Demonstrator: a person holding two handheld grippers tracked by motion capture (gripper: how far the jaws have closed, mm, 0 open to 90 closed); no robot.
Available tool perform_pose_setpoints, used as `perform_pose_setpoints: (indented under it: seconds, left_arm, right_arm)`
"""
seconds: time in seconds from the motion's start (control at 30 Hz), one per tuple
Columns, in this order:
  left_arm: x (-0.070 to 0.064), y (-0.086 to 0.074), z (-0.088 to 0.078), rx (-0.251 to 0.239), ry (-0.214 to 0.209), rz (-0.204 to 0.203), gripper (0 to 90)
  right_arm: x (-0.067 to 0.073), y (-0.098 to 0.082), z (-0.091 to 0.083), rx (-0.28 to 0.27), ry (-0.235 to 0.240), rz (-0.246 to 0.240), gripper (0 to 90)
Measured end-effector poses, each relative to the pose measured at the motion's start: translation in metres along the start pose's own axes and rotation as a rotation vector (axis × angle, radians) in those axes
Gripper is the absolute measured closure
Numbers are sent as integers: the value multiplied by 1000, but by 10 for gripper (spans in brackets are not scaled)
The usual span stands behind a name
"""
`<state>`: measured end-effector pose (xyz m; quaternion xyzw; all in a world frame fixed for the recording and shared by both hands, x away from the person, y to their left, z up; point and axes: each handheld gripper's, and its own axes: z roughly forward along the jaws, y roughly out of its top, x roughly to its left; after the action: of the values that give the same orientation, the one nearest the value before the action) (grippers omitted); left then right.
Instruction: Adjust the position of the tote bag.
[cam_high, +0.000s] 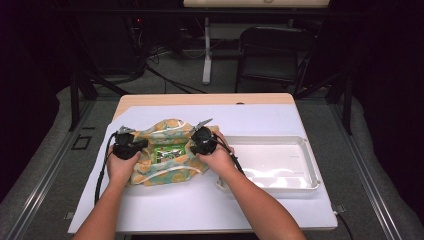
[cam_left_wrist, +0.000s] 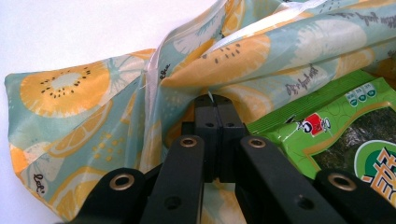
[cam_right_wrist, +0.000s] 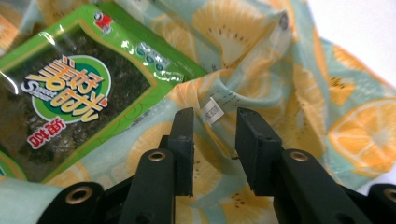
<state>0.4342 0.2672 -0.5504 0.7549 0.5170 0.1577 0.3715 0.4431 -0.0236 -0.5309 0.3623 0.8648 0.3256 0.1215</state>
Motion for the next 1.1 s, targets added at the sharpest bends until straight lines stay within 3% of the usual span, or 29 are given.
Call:
perform_pose_setpoints:
  seconds: [0.17, 0.27, 0.5, 0.77, 0.87, 0.9, 0.93, 1.0, 1.1]
  left_arm:
    - [0, 0, 1, -11, 4, -6, 900]
    - [1, -1, 0, -10, 4, -6, 900]
    - [2, -1, -1, 1, 3, -7, 900]
    - [2, -1, -1, -10, 10, -12, 900]
    - [2, -1, 0, -8, 10, -12, 900]
    - [3, -1, 0, -9, 11, -11, 900]
    - [3, -1, 0, -9, 10, -12, 900]
    - [3, -1, 0, -8, 11, -12, 900]
    - [3, -1, -1, 4, 7, -10, 900]
  right_arm:
    - [1, 0, 5, 42, 16, -9, 796]
    - [1, -1, 5, 70, 32, -16, 900]
    - [-6, 0, -8, 51, 35, -19, 900]
    - [-17, -3, -28, -43, 24, 57, 900]
    - [-21, -5, -28, -9, 9, 56, 900]
    - [-21, -8, -25, -33, 0, 87, 900]
    - [-23, -8, -26, 10, -7, 73, 900]
    - [-24, -11, -21, 0, -17, 104, 900]
    - [-26, -11, -18, 53, -39, 104, 900]
